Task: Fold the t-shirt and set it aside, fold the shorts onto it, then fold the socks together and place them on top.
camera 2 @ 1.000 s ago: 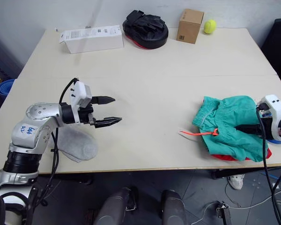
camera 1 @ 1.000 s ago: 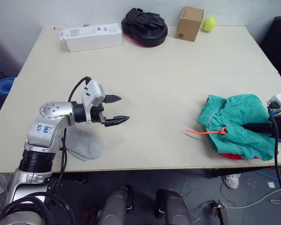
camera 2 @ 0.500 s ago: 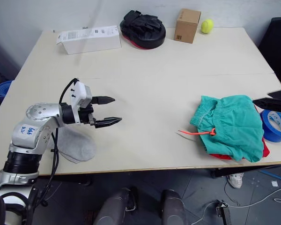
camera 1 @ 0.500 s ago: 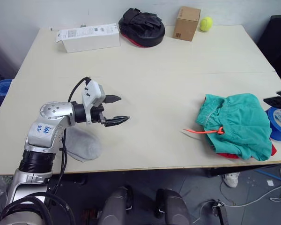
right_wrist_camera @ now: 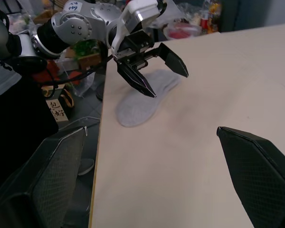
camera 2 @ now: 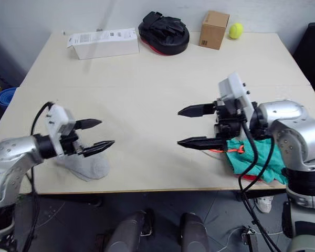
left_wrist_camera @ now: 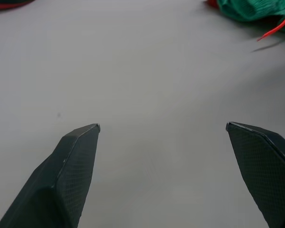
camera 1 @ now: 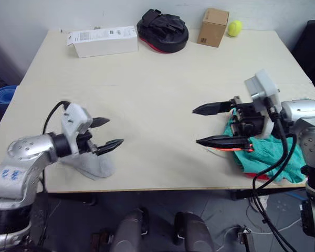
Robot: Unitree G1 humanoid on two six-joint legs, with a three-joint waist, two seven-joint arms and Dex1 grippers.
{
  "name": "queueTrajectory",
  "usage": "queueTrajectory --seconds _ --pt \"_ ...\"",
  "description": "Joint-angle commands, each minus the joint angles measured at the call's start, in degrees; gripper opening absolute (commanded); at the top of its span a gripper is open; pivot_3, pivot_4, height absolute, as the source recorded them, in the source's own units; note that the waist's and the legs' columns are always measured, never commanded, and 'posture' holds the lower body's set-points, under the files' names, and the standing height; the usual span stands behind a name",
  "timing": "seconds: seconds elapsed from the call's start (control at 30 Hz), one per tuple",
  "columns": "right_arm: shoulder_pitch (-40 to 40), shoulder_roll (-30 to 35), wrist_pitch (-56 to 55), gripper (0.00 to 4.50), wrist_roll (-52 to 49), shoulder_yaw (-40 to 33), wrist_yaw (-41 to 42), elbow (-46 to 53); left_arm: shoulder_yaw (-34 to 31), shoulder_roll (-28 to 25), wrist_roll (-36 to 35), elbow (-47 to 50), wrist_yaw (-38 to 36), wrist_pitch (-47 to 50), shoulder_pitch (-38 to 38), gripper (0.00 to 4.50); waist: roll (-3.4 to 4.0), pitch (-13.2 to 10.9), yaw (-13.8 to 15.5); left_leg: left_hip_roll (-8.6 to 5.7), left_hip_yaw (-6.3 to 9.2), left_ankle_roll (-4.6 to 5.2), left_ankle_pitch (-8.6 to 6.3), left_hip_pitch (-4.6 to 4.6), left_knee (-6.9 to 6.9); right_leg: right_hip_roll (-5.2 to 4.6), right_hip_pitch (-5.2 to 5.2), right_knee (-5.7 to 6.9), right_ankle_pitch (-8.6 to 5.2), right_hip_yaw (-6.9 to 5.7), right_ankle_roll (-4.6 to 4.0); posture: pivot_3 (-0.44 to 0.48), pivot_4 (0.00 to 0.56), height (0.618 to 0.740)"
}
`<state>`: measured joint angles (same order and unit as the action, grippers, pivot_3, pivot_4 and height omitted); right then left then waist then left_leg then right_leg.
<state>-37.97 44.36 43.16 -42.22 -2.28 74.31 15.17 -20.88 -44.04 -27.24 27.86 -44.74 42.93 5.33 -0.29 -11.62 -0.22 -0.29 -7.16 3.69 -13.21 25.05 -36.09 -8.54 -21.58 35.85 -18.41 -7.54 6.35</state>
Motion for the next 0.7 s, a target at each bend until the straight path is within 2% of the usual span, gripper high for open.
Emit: queueTrajectory --seconds 0.03,0.1,0.2,0.37,0.43,0.5,0.63,0.7 --pt "-0.67 -1.23 -3.03 4.47 -0.45 0.77 1.73 0.07 -14.95 0.65 -0.34 8.12 0.85 2.69 -13.89 4.5 -0.05 -0.01 -0.39 0.01 0.02 -0.02 -0.01 0.02 0.03 0.01 -0.03 -0.02 0.0 -0.01 0.0 0.0 0.15 0.74" --pt "-0.5 -2.09 -4.03 4.47 -0.16 1.57 1.97 -0.44 -21.23 2.52 -0.5 9.54 1.14 3.1 -21.29 4.5 -0.06 -0.01 -0.48 0.03 0.01 -0.05 -0.11 -0.06 0.04 0.02 0.0 0.01 0.0 0.0 0.0 0.0 0.15 0.74" --pt "-0.07 -2.92 -5.36 4.47 0.19 2.91 2.67 -0.43 -27.59 5.26 -2.25 9.77 1.66 4.25 -28.04 4.5 -0.06 -0.01 0.05 0.07 0.03 -0.09 -0.12 -0.04 0.02 0.03 -0.01 -0.04 -0.03 -0.03 -0.05 0.0 0.15 0.74" --pt "-0.21 -3.51 -5.98 4.47 0.06 3.96 2.71 -0.49 -30.44 7.22 -5.62 8.44 2.1 6.91 -32.2 4.5 -0.09 0.01 0.62 0.04 0.02 0.21 -0.33 0.02 0.04 0.0 -0.03 -0.39 -0.06 0.11 -0.15 0.0 0.15 0.74" --pt "-0.12 -3.46 -6.17 4.47 0.17 3.97 2.58 -0.62 -29.44 7.55 -6.56 7.71 3.39 7.86 -31.11 4.5 -0.15 0.05 0.66 0.04 0.01 0.22 -0.36 0.01 0.09 0.01 -0.14 -0.42 -0.06 0.15 -0.17 0.0 0.15 0.74" --pt "0.31 -3.27 -6.11 4.47 0.22 3.81 2.02 -0.28 -25.36 7.08 -3.17 8.44 4.24 4.09 -31.39 4.5 -0.15 0.05 0.52 0.04 -0.09 0.2 -0.36 0.02 0.19 0.01 -0.13 -0.42 -0.06 0.24 -0.19 0.0 0.15 0.74" --pt "1.37 -2.84 -5.89 4.47 0.29 3.46 0.81 0.88 -19.04 4.6 4.43 9.33 1.61 -6.8 -35.48 4.5 -0.24 0.1 0.12 0.04 -0.41 -0.08 -0.19 0.02 0.45 0.0 -0.34 -0.42 -0.05 0.38 -0.19 0.0 0.15 0.74" --pt "1.95 -2.37 -5.43 4.47 0.11 3.06 0.14 1.23 -16.02 2.26 10.13 8.64 -1.08 -16.86 -37.48 4.5 -0.24 0.1 0.0 0.06 -0.62 -0.08 -0.24 0.03 0.52 0.0 -0.48 -0.42 -0.05 0.52 -0.19 0.0 0.15 0.74"
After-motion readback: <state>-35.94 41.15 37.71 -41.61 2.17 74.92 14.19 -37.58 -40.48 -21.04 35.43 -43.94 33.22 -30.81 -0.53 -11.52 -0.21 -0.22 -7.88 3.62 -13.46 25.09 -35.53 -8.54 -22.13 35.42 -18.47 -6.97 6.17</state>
